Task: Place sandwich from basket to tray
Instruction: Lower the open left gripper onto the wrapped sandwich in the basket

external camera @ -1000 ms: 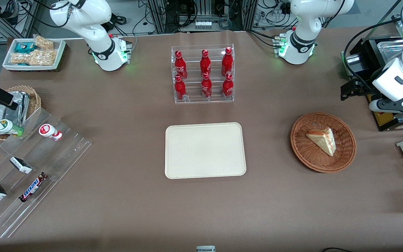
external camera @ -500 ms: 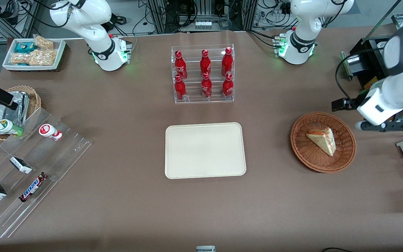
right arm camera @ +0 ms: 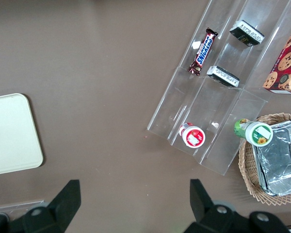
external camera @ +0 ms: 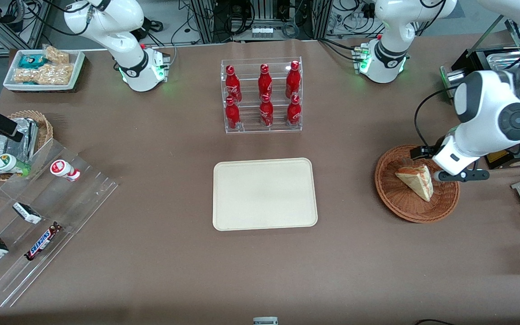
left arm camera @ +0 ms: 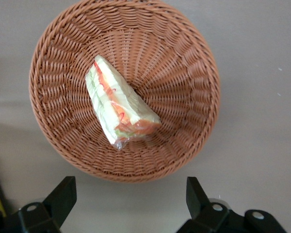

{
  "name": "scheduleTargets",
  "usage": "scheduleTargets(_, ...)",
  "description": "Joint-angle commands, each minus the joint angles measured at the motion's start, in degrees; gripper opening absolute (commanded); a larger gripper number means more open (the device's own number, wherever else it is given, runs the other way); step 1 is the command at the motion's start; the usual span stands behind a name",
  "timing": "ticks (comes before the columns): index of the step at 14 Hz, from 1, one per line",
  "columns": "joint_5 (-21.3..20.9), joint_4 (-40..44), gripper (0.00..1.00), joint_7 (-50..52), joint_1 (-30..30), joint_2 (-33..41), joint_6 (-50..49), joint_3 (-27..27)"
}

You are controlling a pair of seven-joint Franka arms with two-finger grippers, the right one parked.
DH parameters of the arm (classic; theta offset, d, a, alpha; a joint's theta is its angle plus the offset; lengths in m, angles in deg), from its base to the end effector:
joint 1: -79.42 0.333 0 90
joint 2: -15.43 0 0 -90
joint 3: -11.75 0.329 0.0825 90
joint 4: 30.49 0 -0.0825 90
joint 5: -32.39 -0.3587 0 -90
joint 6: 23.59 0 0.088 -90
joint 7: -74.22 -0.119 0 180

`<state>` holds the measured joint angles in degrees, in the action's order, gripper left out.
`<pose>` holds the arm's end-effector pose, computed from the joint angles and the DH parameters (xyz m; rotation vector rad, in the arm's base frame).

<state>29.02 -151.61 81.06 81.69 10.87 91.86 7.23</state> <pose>0.5132 -0.0156 0.3797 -3.0706 -0.0764 0.2681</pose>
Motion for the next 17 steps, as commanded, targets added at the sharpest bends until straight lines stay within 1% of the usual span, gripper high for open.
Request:
scheduleTargets(1, -1.2, -4.4, 1.00, 8.5, 0.8, 0.9, 6.3, -0.1)
scheduleTargets(5, -1.1, -4.3, 1.00, 27.4, 2.4, -3.5, 12.3, -0.1)
scheduleTargets(8, -0.9, -4.6, 1.00, 33.7, 4.6, -6.0, 16.7, -0.1)
scheduleTargets(11, -0.4, -4.7, 1.00, 38.8, 4.9, -8.1, 19.5, -0.1)
scheduleTargets(12, -0.1, -4.6, 0.97, 41.3, 4.9, -8.8, 20.3, -0.1)
scheduleTargets(13, -0.1, -4.6, 0.89, 44.4, 4.8, -9.5, 20.9, -0.1)
scheduleTargets(15, -0.1, -4.7, 0.37, 52.7, 4.3, -10.3, 20.9, -0.3)
scheduleTargets(16, -0.1, -4.7, 0.21, 53.1, 4.2, -10.4, 20.5, -0.4)
scheduleTargets(17, -0.1, -4.6, 0.11, 53.0, 4.2, -10.0, 19.6, -0.5)
